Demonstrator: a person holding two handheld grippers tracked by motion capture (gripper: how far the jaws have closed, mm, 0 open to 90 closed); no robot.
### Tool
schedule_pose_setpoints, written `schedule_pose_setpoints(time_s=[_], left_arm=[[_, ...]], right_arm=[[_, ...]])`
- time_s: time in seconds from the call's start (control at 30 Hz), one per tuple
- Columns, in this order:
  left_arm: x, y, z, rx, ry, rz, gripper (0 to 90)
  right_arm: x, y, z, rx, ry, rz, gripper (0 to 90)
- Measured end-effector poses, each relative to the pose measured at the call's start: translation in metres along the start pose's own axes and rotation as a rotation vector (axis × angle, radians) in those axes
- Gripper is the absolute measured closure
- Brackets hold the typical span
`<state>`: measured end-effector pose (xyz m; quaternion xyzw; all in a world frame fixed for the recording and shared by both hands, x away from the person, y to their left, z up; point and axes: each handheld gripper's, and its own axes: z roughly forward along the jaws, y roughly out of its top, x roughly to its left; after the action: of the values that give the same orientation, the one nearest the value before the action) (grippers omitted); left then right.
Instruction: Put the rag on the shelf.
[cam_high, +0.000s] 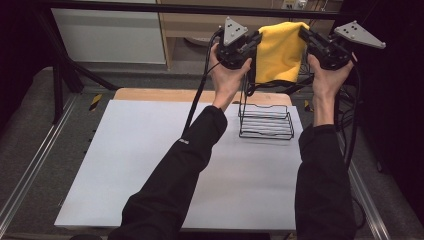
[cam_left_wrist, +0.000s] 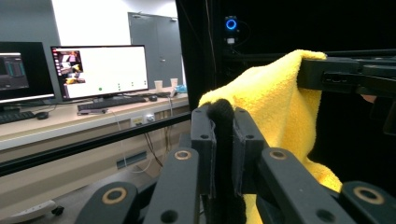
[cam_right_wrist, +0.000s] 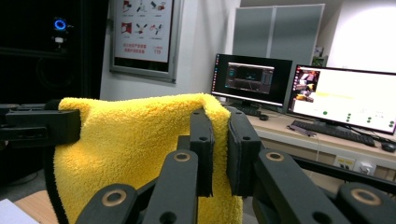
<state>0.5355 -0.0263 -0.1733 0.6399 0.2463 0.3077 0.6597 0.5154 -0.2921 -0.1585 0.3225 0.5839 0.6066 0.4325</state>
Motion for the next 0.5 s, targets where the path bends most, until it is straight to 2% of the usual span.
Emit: schedule_pose_setpoints(time_s=[0.1, 0.23, 0.33, 0.43, 0.5], left_arm=[[0.008, 0.001, -0.007, 0.0, 0.013, 0.011, 81.2], [0.017, 0.001, -0.013, 0.005, 0.025, 0.017, 81.3], [0.017, -0.002, -0.014, 0.011, 0.034, 0.035, 81.4], [0.016, -0.004, -0.013, 0.027, 0.047, 0.081, 81.3], [0.017, -0.008, -0.012, 0.042, 0.058, 0.102, 81.4]], right_arm=[[0.006, 0.003, 0.01, -0.001, 0.018, -0.018, 83.0], [0.012, -0.002, 0.02, -0.002, 0.047, -0.006, 82.9], [0.011, -0.011, 0.023, 0.01, 0.059, 0.011, 82.9], [0.008, -0.018, 0.022, 0.02, 0.073, 0.041, 82.9], [0.009, -0.024, 0.021, 0.034, 0.08, 0.039, 82.9]])
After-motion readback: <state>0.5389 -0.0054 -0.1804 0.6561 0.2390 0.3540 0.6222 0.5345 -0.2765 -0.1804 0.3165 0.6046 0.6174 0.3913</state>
